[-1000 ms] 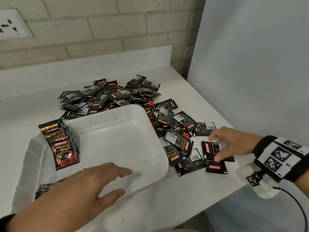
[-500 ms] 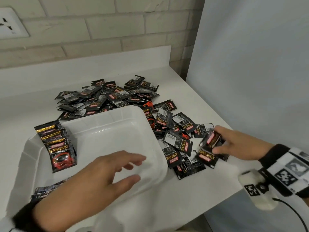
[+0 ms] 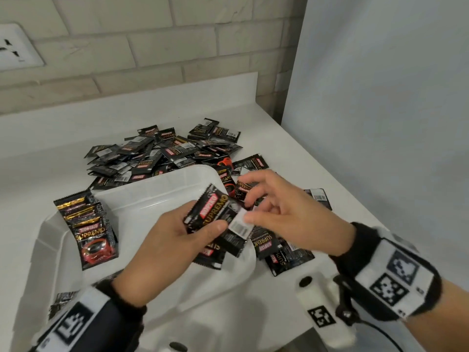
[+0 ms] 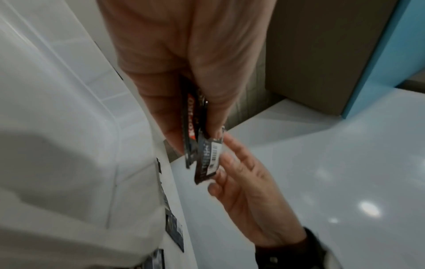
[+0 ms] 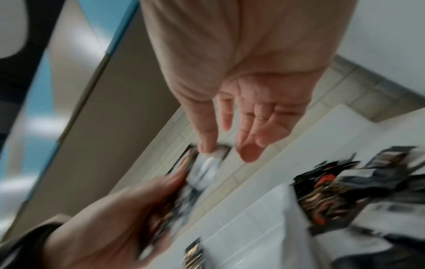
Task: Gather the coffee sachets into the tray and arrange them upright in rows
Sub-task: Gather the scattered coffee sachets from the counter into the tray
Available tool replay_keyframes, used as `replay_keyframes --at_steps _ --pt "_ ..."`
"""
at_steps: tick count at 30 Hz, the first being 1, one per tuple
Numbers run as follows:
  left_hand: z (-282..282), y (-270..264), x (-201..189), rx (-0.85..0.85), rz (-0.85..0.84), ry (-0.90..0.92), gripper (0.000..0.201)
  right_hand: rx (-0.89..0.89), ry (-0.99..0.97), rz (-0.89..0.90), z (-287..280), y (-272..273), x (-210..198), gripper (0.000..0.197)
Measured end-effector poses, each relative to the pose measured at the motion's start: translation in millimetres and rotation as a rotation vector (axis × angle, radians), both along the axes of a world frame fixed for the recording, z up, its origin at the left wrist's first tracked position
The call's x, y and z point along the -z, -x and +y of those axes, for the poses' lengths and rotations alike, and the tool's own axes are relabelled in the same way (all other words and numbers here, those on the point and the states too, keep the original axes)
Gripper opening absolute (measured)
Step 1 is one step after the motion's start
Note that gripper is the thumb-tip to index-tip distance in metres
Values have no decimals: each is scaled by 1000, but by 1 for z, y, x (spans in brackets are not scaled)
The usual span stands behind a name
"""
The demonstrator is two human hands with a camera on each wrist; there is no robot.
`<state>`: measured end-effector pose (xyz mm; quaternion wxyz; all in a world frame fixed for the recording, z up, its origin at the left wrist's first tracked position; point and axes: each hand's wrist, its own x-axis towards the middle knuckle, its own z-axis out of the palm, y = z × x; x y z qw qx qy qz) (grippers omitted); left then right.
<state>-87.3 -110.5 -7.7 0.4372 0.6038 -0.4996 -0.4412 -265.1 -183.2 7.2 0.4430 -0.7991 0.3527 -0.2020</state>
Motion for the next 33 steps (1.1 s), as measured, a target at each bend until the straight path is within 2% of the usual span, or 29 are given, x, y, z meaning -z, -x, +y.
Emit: replay_keyframes --at_steps 2,4,7,9,12,15,18,21,27,30,33 --pt "5 -12 1 -69 61 -16 21 113 71 150 -23 16 4 31" --pt "11 -24 2 -117 154 -14 25 218 205 436 -57 40 11 27" --pt "17 -34 2 -128 295 -12 60 225 166 850 -96 70 33 42" --pt "20 -37 3 -167 342 -3 69 170 101 951 -105 79 46 58" --pt "22 -39 4 -189 370 19 76 160 64 931 -106 84 58 61" --pt "22 -41 8 -208 367 26 77 153 24 988 -105 86 56 48" --pt "22 -40 10 -218 365 24 80 57 -37 1081 -106 91 49 28" --pt "22 -39 9 -227 386 20 77 21 -64 1050 -109 96 34 15" --pt "19 -33 6 -220 394 15 74 138 -80 760 -115 67 12 29" --pt "21 -31 4 -217 362 23 73 150 -51 813 -120 43 30 51" --pt "24 -35 5 -235 344 12 67 207 -19 813 -123 28 50 47"
